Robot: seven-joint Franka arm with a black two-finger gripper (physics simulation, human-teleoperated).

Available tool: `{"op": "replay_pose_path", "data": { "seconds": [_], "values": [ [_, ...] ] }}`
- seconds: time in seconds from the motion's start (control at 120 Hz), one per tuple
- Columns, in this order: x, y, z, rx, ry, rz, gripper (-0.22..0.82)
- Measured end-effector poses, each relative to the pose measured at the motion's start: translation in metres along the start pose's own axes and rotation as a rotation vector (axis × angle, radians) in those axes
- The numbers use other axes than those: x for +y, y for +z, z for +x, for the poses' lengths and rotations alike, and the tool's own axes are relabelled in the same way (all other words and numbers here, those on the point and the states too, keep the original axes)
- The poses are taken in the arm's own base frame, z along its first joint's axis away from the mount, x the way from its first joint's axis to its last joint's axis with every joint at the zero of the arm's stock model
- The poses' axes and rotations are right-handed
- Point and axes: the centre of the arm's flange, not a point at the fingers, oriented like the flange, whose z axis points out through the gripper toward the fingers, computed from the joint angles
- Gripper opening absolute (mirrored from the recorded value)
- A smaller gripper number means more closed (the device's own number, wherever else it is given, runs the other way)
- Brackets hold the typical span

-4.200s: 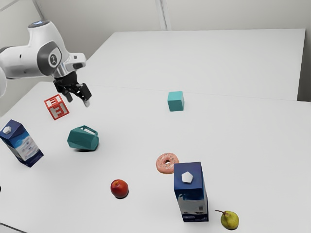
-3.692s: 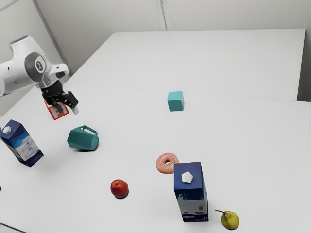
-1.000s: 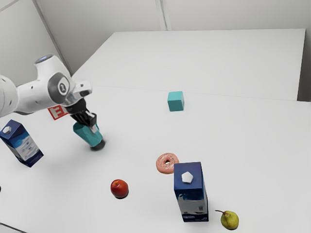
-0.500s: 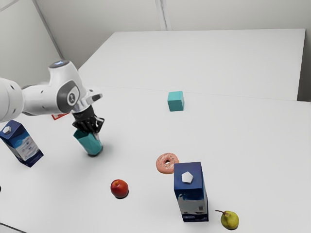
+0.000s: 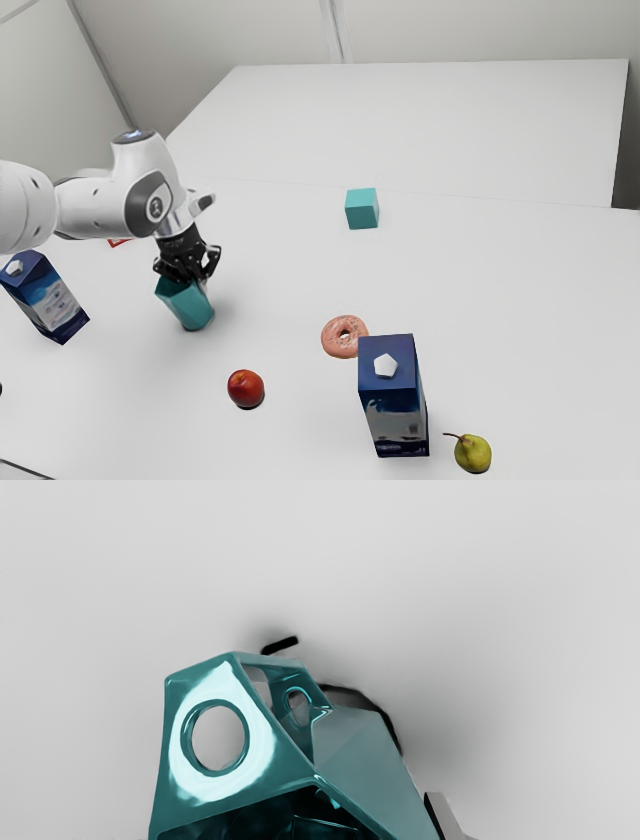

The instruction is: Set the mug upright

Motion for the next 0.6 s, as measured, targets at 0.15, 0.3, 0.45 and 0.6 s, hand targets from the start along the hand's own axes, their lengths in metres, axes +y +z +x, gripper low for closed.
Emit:
{"op": "replay_pose_path", "data": {
  "seconds": [0.15,0.3,0.45,0.6],
  "values": [
    [-0.0001,0.0054,-0.0003,-0.012,-0.04,0.021,-0.12],
    [-0.0005,0.0051,0.0003,-0.013,-0.069,0.024,0.21],
    [0.0,0.0031,0.0014,-0.01,-0.089,0.023,0.41],
    [0.0008,-0.0007,0.0033,-0.003,-0.104,0.018,0.51]
  ]
}}
